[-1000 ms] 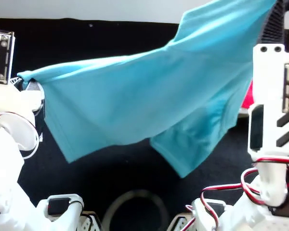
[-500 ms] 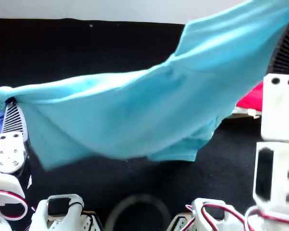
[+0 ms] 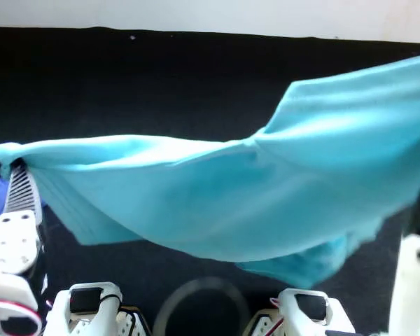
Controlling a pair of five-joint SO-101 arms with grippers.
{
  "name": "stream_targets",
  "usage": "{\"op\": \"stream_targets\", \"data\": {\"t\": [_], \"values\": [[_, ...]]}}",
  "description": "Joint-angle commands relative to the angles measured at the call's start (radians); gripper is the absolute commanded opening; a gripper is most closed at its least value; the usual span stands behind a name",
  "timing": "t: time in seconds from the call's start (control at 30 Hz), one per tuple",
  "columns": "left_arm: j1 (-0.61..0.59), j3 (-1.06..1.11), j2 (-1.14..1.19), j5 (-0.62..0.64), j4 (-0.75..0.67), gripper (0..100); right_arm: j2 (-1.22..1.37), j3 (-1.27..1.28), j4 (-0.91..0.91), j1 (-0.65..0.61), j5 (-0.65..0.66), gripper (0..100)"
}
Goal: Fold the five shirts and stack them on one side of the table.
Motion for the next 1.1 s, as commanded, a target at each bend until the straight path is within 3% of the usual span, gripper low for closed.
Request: {"op": "stream_targets", "data": {"t": [0.0, 0.37, 0.7, 0.9, 1.07], "values": [[-0.010, -0.004, -0.019, 0.008, 0.002, 1, 0.012, -0.056, 0.022, -0.005, 0.008, 0.6], [-0.010, 0.335, -0.042, 0.006, -0.015, 1, 0.079, 0.090, 0.013, -0.005, 0.005, 0.6], [-0.012, 0.633, -0.035, 0.002, -0.193, 1, 0.280, 0.298, -0.061, -0.008, 0.005, 0.6], [-0.013, 0.831, -0.031, 0.002, -0.373, 1, 0.420, 0.406, -0.090, -0.090, 0.005, 0.6], [-0.016, 0.828, 0.127, 0.002, -0.517, 1, 0.572, 0.435, -0.223, -0.110, 0.005, 0.6]]}}
